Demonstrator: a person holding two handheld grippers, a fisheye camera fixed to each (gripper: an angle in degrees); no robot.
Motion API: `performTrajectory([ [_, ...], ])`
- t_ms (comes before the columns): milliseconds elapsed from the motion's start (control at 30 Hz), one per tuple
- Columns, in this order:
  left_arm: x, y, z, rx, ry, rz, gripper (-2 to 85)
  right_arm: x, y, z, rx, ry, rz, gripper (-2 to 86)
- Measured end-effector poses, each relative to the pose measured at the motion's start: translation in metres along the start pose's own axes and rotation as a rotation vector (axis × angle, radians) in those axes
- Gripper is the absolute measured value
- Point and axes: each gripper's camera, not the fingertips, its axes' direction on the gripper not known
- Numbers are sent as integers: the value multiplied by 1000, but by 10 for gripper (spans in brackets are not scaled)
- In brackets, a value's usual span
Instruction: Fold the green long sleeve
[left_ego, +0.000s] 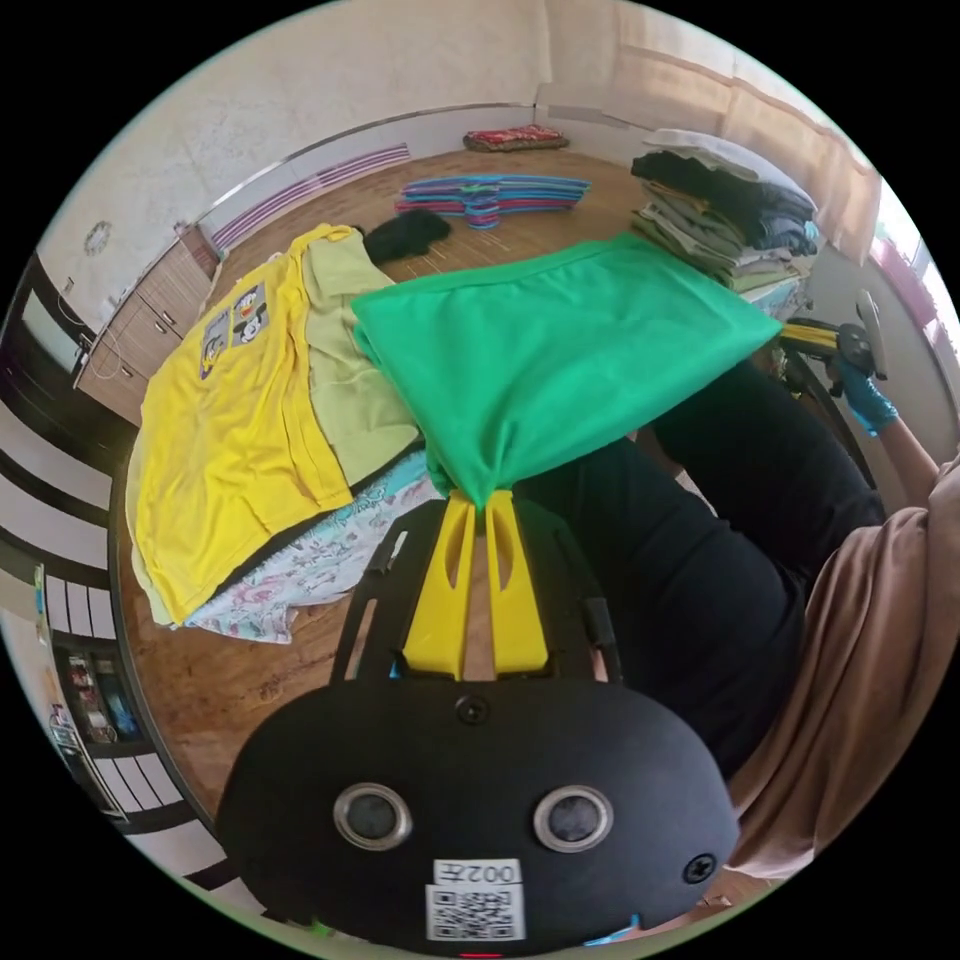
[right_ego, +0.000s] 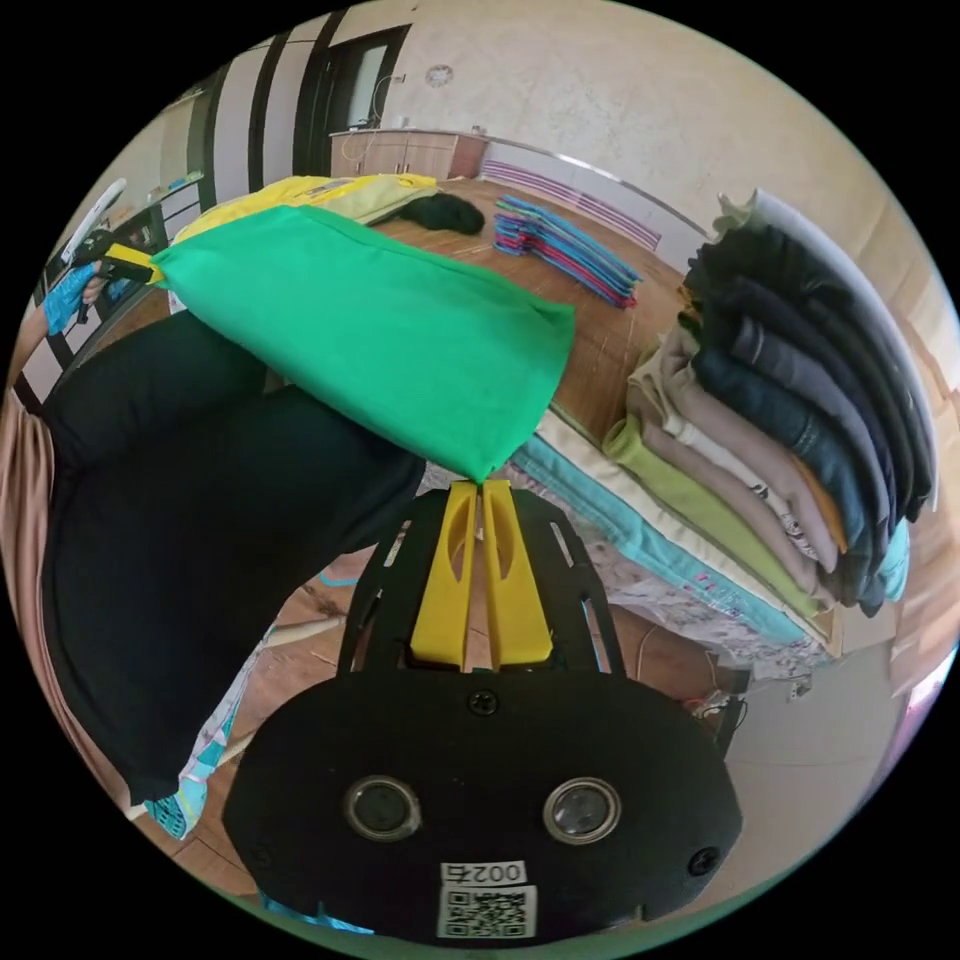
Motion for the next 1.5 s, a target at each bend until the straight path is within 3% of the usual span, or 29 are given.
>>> performTrajectory([
  [167, 6, 7, -3, -19, 77, -65, -9, -6, 7, -2, -49, -40, 54, -9],
  [400, 17, 21, -50, -51, -9, -154, -15, 4, 19, -37, -93, 11, 139, -9],
  [633, 64, -3, -90, 64, -44, -237, -9, 2, 4, -87, -32, 56, 357, -9],
  [900, 158, -70, -102, 143, -71, -439, -9, -38, -50, -136, 171, -93, 480, -8],
  [1133, 232, -105, -115, 113, -101, -437, -9, -91, -109, -174, 266, -86, 508, -7],
  [1267, 269, -115, -127, 86, -226, -417, -9, -102, -128, -192, 289, -102, 537, -4],
  [1500, 303, -117, -134, 122, -178, -369, -10, -112, -132, -201, 256, -104, 501, -6],
])
